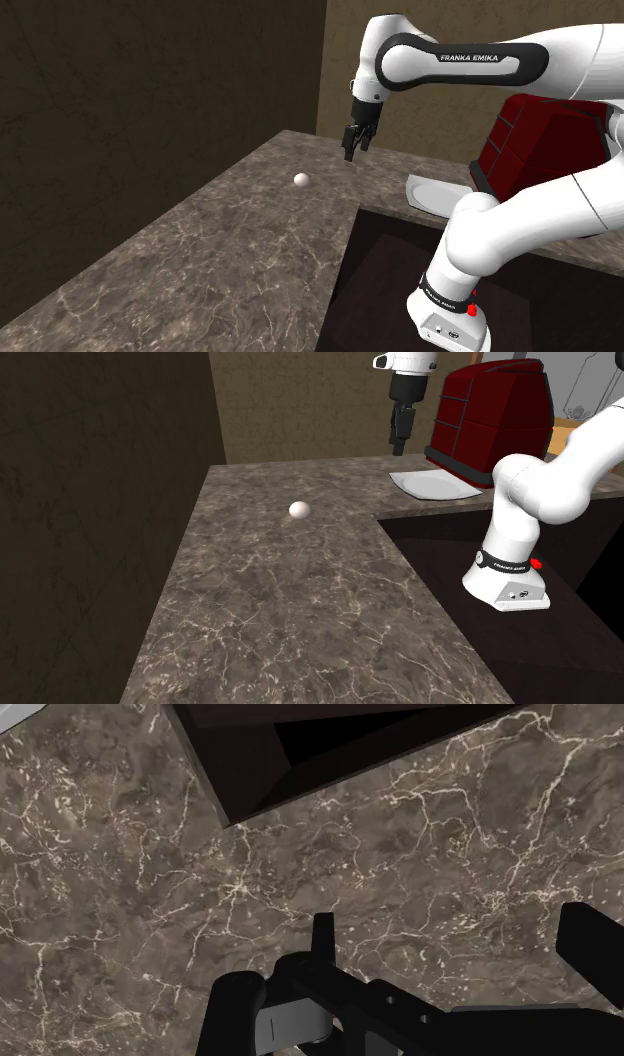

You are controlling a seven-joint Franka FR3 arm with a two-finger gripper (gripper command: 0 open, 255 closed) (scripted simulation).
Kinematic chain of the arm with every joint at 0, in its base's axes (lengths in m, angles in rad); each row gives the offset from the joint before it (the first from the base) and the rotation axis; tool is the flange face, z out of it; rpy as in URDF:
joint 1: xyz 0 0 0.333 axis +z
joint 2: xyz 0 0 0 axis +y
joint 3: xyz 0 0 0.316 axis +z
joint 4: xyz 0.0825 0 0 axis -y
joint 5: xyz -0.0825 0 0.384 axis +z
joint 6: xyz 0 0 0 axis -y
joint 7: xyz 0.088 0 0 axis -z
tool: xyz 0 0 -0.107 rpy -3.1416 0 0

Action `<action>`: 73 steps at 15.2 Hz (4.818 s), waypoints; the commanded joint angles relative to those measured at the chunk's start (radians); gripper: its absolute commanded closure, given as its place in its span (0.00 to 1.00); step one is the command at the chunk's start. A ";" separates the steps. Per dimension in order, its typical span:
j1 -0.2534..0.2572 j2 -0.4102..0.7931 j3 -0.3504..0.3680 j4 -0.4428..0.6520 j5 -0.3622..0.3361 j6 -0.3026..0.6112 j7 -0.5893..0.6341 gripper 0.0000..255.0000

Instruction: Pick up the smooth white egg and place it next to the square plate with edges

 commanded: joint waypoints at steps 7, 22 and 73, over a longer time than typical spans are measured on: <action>-0.001 0.260 -0.050 0.100 -0.015 0.101 -0.068 0.00; -0.020 0.926 -0.117 0.545 0.032 0.171 -0.242 0.00; -0.043 1.091 -0.120 0.838 0.043 -0.009 -0.292 1.00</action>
